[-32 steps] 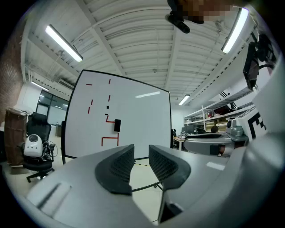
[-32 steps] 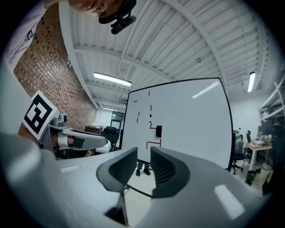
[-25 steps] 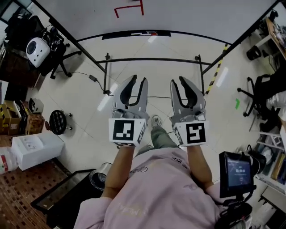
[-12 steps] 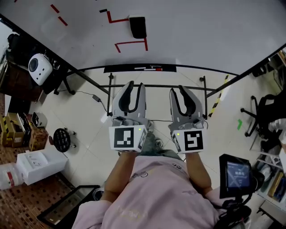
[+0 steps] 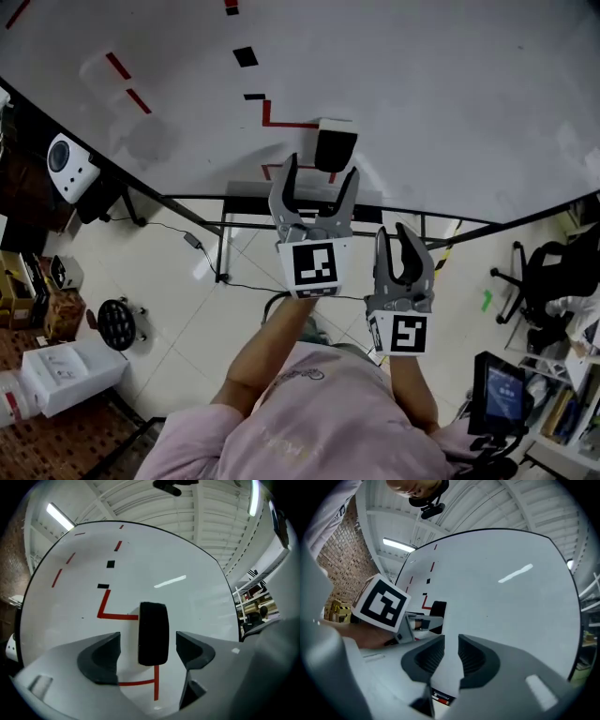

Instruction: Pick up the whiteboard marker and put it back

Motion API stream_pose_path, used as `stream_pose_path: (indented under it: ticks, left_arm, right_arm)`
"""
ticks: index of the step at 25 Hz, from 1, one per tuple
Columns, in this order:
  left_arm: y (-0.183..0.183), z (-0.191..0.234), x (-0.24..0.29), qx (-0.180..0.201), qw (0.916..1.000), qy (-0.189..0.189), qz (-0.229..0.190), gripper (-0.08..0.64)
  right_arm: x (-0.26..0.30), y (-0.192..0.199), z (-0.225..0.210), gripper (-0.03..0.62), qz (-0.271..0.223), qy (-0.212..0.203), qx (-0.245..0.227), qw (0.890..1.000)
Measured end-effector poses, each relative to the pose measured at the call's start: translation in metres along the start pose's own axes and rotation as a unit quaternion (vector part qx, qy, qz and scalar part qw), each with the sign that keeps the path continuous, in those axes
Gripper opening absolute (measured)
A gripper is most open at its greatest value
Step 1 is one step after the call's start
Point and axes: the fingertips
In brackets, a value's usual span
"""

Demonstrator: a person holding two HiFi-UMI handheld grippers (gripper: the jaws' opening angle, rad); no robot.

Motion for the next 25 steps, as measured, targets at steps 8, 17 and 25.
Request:
stream_pose_path:
  ticks: [8, 17, 25]
  left_arm:
    - [0.012, 0.007, 0.028, 0.022, 0.9992, -0.026, -0.019, 0.339]
    - [-0.002, 0.007, 0.021, 0.015, 0.9981, -0.029, -0.052, 0.258]
    - [-0.031, 0.073, -0.069, 0.002, 0.9928, -0.069, -0.098, 0.259]
  right_arm:
    - [0.013, 0.02, -0.008, 0.083, 0.037, 0.019, -0.011, 0.999]
    - [0.011, 0.033, 0.0, 0.083, 0.073, -0.01, -0.02, 0.997]
    - [0.002, -0.001, 0.103, 0.072, -0.008, -0.097, -0.012, 0.995]
Point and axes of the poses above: the fingertips, and each gripper's own axes: x forward along the fingers, z to its left, y out of its underside, and after that the axes turned 6 degrees about -z, right-handed
